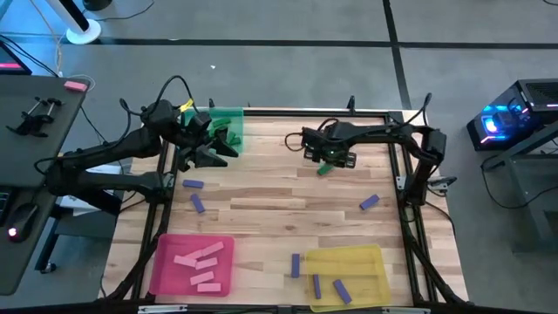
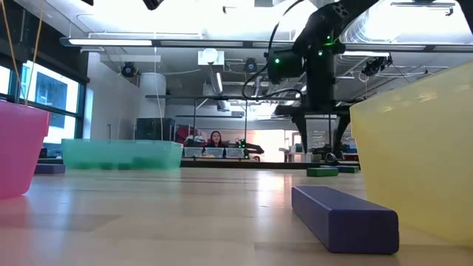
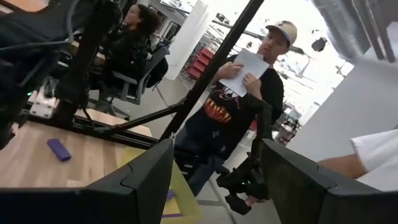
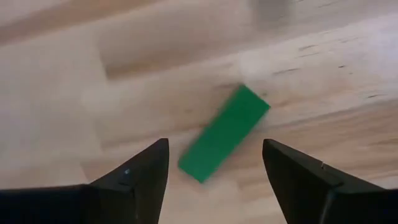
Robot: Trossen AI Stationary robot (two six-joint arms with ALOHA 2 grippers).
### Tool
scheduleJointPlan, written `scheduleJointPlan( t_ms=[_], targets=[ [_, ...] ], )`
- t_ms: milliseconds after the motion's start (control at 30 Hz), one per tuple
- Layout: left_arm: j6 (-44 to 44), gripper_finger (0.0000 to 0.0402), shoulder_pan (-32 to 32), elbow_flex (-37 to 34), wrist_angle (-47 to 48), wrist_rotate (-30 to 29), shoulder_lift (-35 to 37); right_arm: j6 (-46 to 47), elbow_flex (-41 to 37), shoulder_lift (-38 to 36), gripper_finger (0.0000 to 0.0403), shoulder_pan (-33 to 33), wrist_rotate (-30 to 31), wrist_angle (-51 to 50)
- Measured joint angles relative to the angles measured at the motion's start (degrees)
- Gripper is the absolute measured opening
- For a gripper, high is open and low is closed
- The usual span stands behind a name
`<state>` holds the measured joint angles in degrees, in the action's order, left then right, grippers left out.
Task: Sort blocks
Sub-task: Put the green block into the green bin
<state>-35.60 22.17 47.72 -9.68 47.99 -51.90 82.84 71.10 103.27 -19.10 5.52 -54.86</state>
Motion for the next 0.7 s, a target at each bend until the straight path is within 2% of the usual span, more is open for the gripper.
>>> scheduleJointPlan(
  t_ms=[333, 533, 633, 700],
  targets=[
    [1.8, 0.0224, 0.0, 0.0, 0.0, 0.0, 0.0, 10.9, 0.0, 5.1, 0.0238, 0.0, -2.8, 1.3],
    [1.2, 0.0224, 0.0, 0.0, 0.0, 0.0, 0.0, 11.5, 0.2, 8.1, 0.0234, 0.4, -4.3, 3.0],
    [1.3, 0.0224, 0.0, 0.0, 0.0, 0.1, 0.0, 11.4, 0.4, 9.4, 0.0204, 1.4, -3.9, 3.2],
    [1.2, 0.0224, 0.0, 0.0, 0.0, 0.1, 0.0, 10.9, 0.4, 10.1, 0.0164, 2.0, -3.3, 3.7]
  ],
)
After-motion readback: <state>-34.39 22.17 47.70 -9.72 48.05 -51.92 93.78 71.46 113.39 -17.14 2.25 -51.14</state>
